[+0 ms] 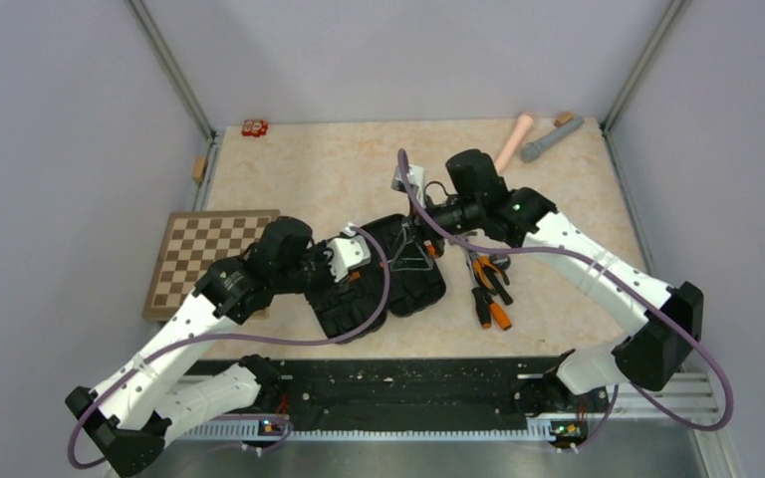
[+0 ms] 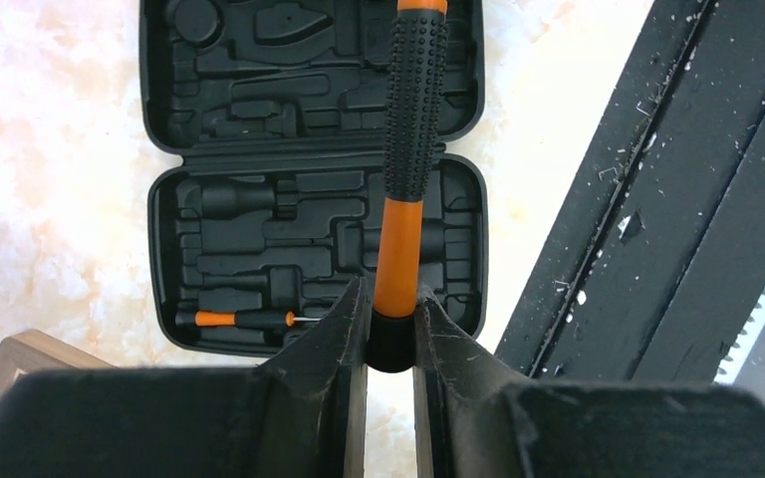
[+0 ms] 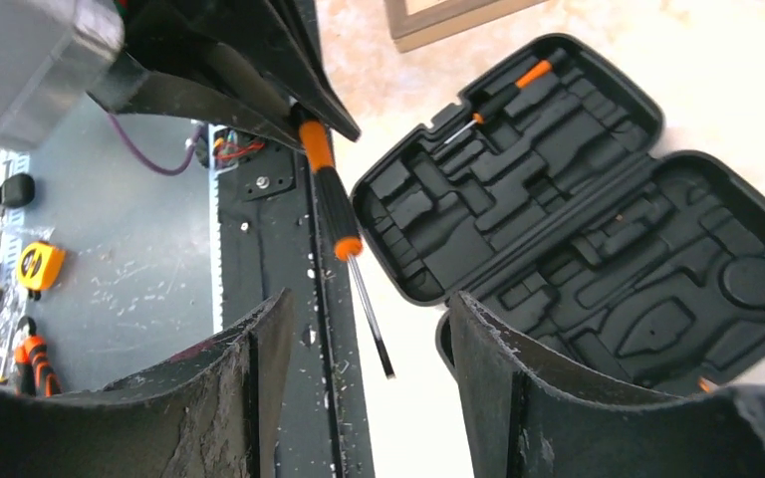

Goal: Pack the tool kit
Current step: Place the screwdriver in the toolbox.

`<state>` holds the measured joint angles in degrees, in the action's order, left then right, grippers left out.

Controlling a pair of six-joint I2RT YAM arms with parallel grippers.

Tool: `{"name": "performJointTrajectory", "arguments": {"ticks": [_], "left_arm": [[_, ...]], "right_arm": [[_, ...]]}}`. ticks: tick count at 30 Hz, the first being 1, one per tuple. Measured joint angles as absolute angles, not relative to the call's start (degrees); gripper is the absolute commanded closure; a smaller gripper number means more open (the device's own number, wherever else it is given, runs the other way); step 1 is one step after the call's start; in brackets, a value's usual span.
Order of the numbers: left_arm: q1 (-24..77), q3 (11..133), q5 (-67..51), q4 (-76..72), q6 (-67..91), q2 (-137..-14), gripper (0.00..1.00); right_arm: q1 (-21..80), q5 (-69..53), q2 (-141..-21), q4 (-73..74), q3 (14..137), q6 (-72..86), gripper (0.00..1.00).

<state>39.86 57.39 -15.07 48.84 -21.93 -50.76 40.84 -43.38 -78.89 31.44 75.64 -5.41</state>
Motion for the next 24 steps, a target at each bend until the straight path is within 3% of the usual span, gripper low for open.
{"name": "performJointTrajectory", "arguments": {"ticks": [11,13,18,21,22,24], "left_arm": [[40.25,58.46,-17.08,51.72,-24.08,-53.78,1.0],[40.27,58.57,-17.17,51.77,-24.16,-53.78,1.0],[40.32,58.89,-17.72,52.01,-24.21,-53.76,1.0],[40.27,58.89,-17.06,52.16,-24.49,-53.78,0.99],[40.27,58.87,-16.75,52.31,-24.6,-53.76,0.94],[40.29,58.74,-16.36,52.34,-24.51,-53.6,0.7]], "right_arm": [[44.42,-43.81,-87.79,44.99,82.96,-13.76,0.58],[44.53,-43.86,-88.66,46.72,83.05,-14.79,0.66],[44.64,-44.23,-89.69,48.97,83.61,-16.27,1.0],[44.91,-46.02,-89.78,49.95,84.07,-16.82,1.0],[45.08,-46.35,-89.78,50.24,84.31,-16.93,1.0],[45.28,-46.37,-89.78,50.35,84.47,-16.97,1.0]]}}
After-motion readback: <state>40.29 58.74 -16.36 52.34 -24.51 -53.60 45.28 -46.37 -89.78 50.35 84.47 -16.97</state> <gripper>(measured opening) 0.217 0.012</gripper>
